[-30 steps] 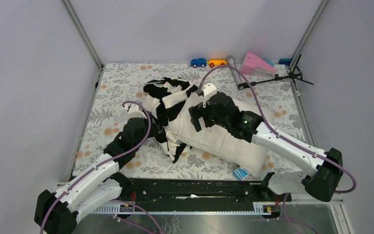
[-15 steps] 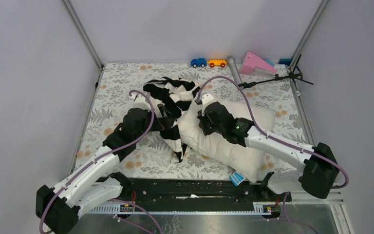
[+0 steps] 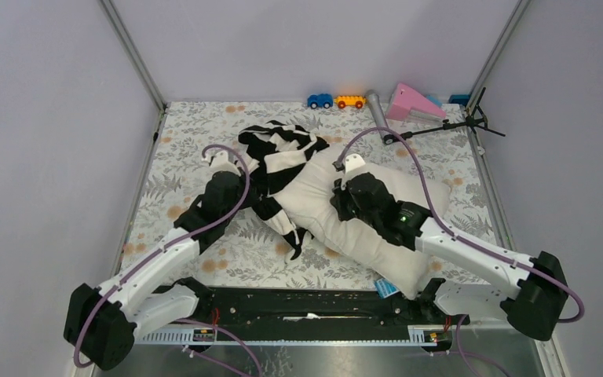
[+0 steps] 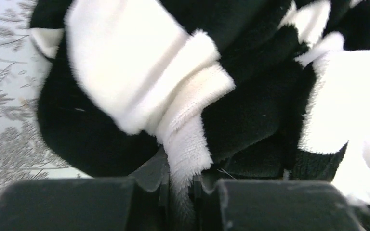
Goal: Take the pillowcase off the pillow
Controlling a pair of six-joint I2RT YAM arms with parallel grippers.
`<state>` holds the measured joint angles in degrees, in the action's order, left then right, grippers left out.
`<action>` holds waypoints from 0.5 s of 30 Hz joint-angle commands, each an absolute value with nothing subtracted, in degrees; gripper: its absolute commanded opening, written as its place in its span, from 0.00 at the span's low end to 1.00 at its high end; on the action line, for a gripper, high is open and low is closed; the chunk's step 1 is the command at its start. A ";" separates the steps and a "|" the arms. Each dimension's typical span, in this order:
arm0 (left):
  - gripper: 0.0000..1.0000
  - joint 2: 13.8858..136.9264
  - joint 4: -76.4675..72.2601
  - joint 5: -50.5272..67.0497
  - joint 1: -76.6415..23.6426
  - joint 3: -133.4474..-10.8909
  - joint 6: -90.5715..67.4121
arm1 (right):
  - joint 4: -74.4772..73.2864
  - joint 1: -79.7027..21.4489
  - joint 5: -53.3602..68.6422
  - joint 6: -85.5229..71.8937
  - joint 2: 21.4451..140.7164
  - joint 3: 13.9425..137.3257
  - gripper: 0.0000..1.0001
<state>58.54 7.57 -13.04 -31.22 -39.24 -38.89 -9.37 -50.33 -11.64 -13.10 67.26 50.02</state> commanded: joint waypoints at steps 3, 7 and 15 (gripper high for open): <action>0.00 45.55 6.47 -33.16 -25.76 -32.34 -46.61 | -19.39 -43.51 -35.03 -18.26 55.00 45.37 0.00; 0.00 38.66 7.11 -38.43 -25.66 -28.93 -50.58 | -15.74 -33.59 -30.74 -22.49 45.05 41.33 0.00; 0.00 31.37 10.37 -42.45 -25.62 -26.80 -54.08 | -15.78 -31.84 -37.76 -27.14 36.07 40.22 0.00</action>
<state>35.09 8.05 -19.33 -29.08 -27.55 -53.71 -13.10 -36.25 -14.85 -25.45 41.12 39.62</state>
